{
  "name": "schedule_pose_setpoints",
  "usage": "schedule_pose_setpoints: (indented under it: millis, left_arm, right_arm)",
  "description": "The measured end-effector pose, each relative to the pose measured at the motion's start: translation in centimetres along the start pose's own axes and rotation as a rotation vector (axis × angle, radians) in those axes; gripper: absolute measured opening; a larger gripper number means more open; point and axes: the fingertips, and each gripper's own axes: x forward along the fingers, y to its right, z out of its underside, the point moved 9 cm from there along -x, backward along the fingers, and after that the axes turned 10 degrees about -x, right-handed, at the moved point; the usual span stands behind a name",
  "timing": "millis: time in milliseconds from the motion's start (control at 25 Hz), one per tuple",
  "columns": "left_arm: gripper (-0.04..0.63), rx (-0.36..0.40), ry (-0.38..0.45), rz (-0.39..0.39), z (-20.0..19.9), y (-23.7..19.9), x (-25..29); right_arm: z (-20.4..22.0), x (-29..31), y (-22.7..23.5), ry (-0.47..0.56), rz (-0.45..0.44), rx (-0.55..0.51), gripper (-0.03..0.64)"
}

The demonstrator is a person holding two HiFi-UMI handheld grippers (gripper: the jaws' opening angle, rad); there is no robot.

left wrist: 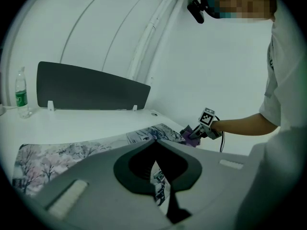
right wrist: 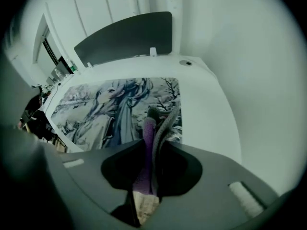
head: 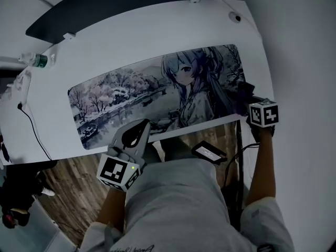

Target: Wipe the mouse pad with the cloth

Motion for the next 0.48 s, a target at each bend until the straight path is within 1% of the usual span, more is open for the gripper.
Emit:
schedule_pose_setpoints:
  millis: [120, 200, 320, 480]
  left_arm:
    - [0.018, 0.008, -0.014, 0.003, -0.2, 0.7, 1.1]
    - [0.018, 0.008, -0.026, -0.005, -0.6, 1.0, 1.4]
    - [0.018, 0.004, -0.028, -0.011, -0.5, 1.1, 1.7]
    - [0.018, 0.000, -0.035, -0.014, -0.3, 0.9, 1.6]
  right_arm:
    - [0.9, 0.0, 2.3, -0.053, 0.041, -0.010, 0.091]
    - [1.2, 0.2, 3.1, -0.084, 0.052, -0.036, 0.091]
    - [1.8, 1.1, 3.2, -0.136, 0.046, -0.080, 0.091]
    - [1.9, 1.7, 2.6, -0.136, 0.026, -0.057, 0.091]
